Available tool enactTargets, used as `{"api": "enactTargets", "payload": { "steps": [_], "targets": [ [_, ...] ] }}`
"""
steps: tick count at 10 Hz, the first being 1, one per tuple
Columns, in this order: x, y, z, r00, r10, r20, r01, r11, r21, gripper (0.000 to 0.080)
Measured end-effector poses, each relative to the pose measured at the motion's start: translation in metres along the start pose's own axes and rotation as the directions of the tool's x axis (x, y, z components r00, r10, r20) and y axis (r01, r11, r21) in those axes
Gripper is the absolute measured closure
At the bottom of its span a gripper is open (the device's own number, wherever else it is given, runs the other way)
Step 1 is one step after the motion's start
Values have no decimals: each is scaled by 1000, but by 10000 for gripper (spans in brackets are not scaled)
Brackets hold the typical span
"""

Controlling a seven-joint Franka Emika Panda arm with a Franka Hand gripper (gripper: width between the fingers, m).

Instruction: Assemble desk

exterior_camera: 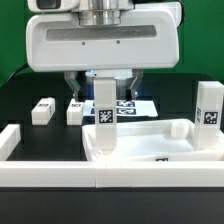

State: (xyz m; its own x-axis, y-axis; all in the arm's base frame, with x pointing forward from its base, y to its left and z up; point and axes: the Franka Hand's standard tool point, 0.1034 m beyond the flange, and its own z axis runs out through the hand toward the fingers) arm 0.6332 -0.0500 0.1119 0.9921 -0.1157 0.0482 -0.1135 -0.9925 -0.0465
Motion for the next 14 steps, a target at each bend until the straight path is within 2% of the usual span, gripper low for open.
{"api": "enactTargets", "payload": {
  "steps": [1,2,3,5,7,9,11,14],
  "targets": [
    [0,0,0,1000,0,0,0,1000,0,394],
    [0,0,0,1000,0,0,0,1000,0,394],
    [0,0,0,1000,0,0,0,1000,0,512],
    [0,0,0,999,46,-1,-46,999,-1,512],
    [1,1,0,965,263,-1,-263,965,2,512],
    [1,3,1,870,493,6,-493,870,18,512],
    [1,5,1,814,580,13,-580,814,31,512],
    [1,6,1,682,731,21,-731,682,30,512]
  ]
}}
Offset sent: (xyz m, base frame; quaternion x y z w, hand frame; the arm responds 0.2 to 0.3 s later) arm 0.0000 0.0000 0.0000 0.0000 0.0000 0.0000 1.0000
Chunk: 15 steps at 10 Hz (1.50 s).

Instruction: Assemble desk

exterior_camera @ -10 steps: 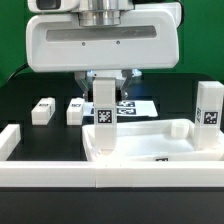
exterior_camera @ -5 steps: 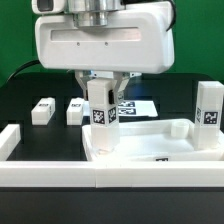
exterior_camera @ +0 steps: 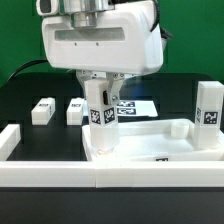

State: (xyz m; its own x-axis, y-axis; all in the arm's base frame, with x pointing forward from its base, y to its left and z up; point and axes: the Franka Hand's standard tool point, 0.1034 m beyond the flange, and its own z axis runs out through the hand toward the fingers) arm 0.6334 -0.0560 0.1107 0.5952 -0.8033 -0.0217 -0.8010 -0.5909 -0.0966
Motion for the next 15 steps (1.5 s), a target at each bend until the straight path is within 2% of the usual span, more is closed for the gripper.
{"api": "enactTargets", "payload": {
  "steps": [7,10,11,13,15],
  "targets": [
    [1,1,0,928,372,1,-372,928,0,512],
    [1,1,0,853,522,0,-522,853,0,512],
    [0,1,1,789,614,6,-614,789,1,512],
    [-1,1,1,728,685,9,-685,728,1,512],
    [-1,1,1,736,677,9,-677,736,1,512]
  ]
}}
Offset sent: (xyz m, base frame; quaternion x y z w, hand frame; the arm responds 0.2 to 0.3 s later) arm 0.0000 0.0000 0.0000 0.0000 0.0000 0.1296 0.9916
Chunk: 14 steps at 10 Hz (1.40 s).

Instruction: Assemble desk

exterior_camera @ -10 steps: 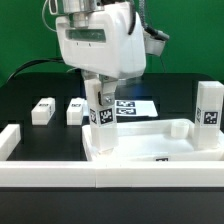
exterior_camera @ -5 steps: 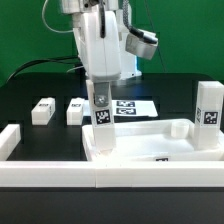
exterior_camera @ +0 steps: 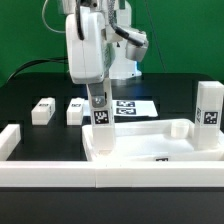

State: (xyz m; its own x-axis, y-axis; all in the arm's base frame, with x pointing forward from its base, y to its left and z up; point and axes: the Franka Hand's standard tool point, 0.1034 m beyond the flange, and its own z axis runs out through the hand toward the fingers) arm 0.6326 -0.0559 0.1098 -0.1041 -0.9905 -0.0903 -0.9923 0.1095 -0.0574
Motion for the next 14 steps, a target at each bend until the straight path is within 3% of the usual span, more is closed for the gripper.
{"api": "enactTargets", "payload": {
  "steps": [7,9,11,14],
  "targets": [
    [0,0,0,1000,-14,0,14,1000,0,511],
    [-2,0,0,989,-147,-1,147,989,-6,510],
    [-11,3,-4,894,-447,35,448,893,-35,191],
    [-10,4,-3,767,-641,43,642,766,-27,152]
  ]
}}
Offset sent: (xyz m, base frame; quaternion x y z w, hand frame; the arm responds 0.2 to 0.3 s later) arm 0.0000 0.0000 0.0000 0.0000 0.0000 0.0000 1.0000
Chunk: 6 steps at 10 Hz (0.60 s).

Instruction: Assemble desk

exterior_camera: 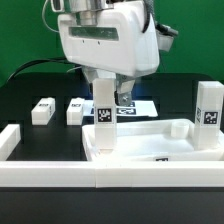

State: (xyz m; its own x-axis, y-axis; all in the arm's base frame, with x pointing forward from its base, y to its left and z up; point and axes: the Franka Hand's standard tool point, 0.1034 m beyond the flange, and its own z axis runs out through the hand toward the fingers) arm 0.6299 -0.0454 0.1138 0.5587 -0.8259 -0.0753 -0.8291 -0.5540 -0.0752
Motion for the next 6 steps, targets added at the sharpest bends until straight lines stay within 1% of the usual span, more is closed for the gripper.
{"api": "enactTargets", "payload": {
  "steps": [1,2,3,4,5,6],
  "targets": [
    [0,0,0,991,-131,-7,130,991,-9,150],
    [0,-2,0,923,-383,-31,381,923,-51,150],
    [0,-5,1,833,-552,-45,549,834,-63,151],
    [3,-4,2,782,-620,-62,616,785,-66,151],
    [1,-3,3,808,-587,-59,584,810,-61,162],
    [1,-4,3,812,-581,-59,578,814,-59,162]
  ]
}}
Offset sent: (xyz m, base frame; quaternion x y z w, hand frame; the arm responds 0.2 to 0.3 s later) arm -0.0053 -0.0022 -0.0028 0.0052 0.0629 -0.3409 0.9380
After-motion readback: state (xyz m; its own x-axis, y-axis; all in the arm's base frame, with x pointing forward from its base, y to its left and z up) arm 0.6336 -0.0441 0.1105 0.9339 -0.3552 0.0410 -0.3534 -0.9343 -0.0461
